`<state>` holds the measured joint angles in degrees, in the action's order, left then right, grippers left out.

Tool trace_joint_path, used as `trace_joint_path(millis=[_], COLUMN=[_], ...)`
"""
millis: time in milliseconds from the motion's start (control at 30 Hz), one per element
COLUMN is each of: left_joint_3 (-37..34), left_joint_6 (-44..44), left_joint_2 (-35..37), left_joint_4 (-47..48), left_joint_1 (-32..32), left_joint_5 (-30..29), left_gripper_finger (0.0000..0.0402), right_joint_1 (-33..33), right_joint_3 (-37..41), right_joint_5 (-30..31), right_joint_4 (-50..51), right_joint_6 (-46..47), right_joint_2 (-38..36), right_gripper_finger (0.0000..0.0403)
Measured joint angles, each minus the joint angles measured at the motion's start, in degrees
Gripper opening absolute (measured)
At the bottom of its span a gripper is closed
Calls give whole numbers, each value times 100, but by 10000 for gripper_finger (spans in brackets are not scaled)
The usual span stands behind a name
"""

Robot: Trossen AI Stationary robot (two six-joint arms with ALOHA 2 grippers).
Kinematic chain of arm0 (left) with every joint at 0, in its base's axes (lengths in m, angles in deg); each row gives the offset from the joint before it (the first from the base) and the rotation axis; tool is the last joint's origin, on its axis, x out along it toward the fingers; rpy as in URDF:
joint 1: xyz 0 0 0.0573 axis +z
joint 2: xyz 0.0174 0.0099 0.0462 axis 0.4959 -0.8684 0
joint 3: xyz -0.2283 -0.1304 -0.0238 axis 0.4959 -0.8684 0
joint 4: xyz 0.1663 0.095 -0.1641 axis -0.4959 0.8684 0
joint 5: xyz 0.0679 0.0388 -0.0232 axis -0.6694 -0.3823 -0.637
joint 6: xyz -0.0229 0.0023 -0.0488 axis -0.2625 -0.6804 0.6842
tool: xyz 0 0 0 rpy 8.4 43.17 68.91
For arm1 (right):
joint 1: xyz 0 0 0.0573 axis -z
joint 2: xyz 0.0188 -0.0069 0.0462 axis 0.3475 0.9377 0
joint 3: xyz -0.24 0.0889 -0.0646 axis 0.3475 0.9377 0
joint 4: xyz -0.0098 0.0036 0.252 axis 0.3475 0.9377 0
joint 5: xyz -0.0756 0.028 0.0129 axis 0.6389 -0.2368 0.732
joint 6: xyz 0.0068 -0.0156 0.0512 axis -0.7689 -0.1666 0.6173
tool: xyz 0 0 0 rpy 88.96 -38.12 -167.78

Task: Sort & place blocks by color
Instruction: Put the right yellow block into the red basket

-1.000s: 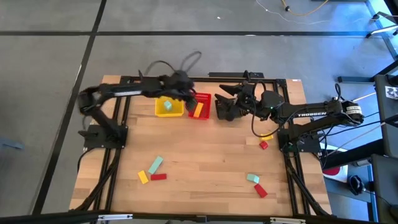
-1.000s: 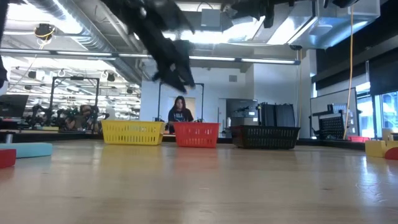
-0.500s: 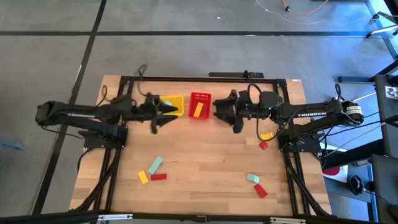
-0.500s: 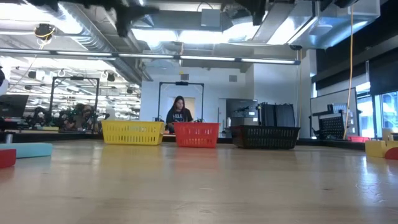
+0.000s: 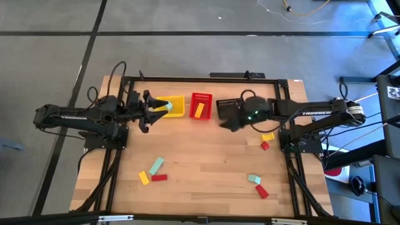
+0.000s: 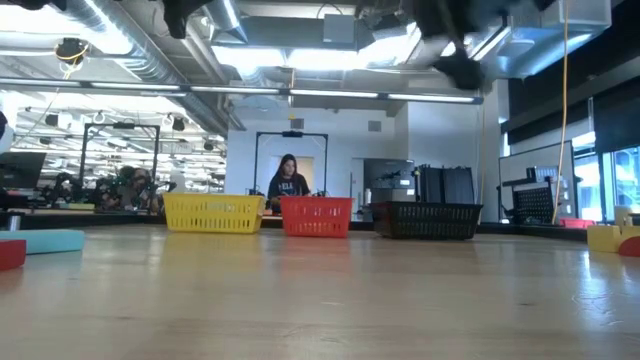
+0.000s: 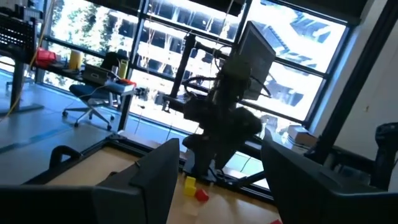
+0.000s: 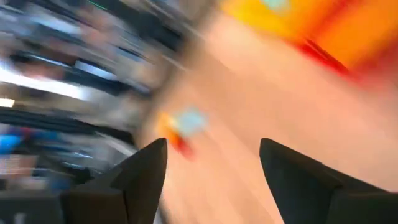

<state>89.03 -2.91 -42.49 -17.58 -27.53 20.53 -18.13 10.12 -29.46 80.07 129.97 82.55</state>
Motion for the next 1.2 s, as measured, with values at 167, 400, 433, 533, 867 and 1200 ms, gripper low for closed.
trace_joint_path(millis=[167,400,433,533,867,1200], left_joint_3=[0,0,0,0,2,2], left_joint_6=[-5,-5,-5,-5,-5,4], left_joint_2=[-25,-49,-48,-48,-48,-48], left_joint_4=[3,12,12,9,3,3], left_joint_1=[0,0,0,0,0,2], left_joint_5=[57,56,41,-93,-318,-762], left_gripper_finger=[219,219,219,219,219,219], right_joint_1=[-26,-7,-6,-7,-7,-7], right_joint_3=[-375,581,793,1358,2404,2477], right_joint_5=[373,359,255,147,711,938], right_joint_4=[3402,4327,4183,3913,2815,2836], right_joint_6=[1302,1756,1796,2037,2555,2630], right_joint_2=[-2,-1,-1,4,4,3], right_gripper_finger=[246,245,245,245,245,209])
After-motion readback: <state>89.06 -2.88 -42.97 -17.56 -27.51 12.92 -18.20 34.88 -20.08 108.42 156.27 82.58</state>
